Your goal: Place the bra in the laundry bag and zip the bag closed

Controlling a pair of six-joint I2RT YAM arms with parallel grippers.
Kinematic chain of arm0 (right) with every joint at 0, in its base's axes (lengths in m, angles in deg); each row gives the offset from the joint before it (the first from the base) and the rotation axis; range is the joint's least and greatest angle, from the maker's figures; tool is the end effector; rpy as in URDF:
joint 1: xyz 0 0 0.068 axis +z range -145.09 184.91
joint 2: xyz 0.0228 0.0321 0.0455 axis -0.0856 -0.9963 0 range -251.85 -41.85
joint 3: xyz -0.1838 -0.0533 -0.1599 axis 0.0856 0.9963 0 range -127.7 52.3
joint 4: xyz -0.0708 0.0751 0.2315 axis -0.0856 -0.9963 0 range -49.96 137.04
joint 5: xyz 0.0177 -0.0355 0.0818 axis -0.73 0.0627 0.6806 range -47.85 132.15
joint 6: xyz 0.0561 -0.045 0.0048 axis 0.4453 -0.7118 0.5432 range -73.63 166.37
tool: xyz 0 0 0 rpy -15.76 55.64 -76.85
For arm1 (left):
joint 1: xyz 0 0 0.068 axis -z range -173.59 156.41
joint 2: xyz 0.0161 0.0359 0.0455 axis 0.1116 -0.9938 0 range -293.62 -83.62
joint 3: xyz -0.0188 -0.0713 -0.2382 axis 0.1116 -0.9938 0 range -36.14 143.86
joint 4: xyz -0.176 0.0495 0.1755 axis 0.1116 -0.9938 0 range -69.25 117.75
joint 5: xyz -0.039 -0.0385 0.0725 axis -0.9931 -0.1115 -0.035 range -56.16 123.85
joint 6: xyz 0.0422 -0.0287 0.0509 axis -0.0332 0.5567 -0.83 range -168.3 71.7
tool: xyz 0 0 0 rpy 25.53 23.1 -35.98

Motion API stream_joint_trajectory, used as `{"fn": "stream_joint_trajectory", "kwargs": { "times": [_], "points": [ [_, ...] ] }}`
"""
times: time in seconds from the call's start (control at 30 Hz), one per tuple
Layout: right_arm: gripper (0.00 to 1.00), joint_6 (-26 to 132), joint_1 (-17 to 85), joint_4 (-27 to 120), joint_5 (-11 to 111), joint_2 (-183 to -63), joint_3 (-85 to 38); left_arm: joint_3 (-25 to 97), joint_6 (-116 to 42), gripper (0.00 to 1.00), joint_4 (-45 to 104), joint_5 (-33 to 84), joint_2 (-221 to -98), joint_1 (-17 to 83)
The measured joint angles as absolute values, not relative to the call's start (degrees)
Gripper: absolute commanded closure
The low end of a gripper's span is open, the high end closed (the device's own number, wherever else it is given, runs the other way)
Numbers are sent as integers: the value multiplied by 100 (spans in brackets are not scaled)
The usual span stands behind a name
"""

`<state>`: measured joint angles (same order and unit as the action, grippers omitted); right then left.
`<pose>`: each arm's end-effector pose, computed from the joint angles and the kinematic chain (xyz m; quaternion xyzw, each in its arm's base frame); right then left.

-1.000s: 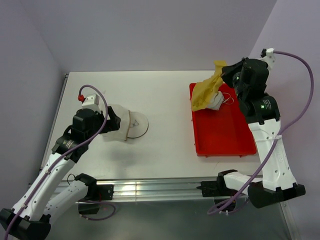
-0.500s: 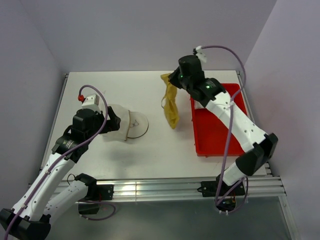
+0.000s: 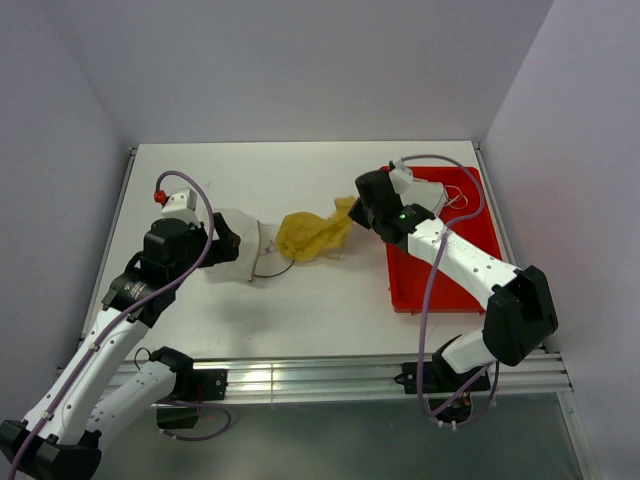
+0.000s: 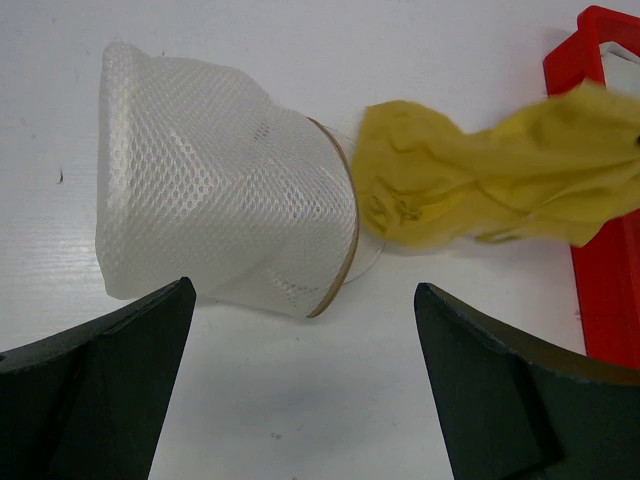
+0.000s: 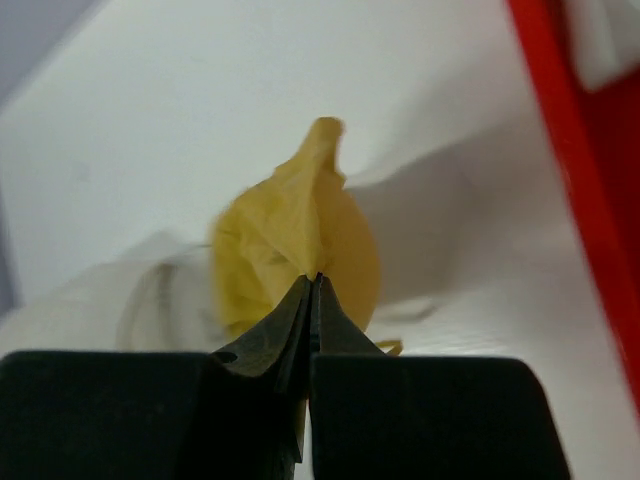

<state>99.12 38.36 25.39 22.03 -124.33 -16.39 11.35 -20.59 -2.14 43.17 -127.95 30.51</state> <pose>0.2937 0.1694 0.2777 0.2257 0.8493 0.1950 0.4356 0.1865 -0.0728 0.2941 -0.0693 0.8469 -0.1661 0.5004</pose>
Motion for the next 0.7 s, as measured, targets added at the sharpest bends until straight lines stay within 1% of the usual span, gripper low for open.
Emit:
{"fn": "stream_joint_trajectory", "kwargs": {
  "times": [0.13,0.23,0.47,0.57,0.7],
  "points": [
    [100,9888,3506,2970,2279,-12542,-376,1135,-2059,1,-212,4317,-12806,3051],
    [100,9770,3384,3118,2279,-12748,-81,1135,-2059,1,-212,4317,-12837,3051],
    [100,9424,3480,3446,2284,-12853,-183,1133,-2059,1,-214,4317,-12859,3051],
    [100,9230,3618,3368,2155,-12975,-476,1133,-2059,1,-214,4317,-12861,3051],
    [100,8876,3954,3022,1772,-13187,-1180,1133,-2059,1,-214,4317,-12876,3051]
  ]
}}
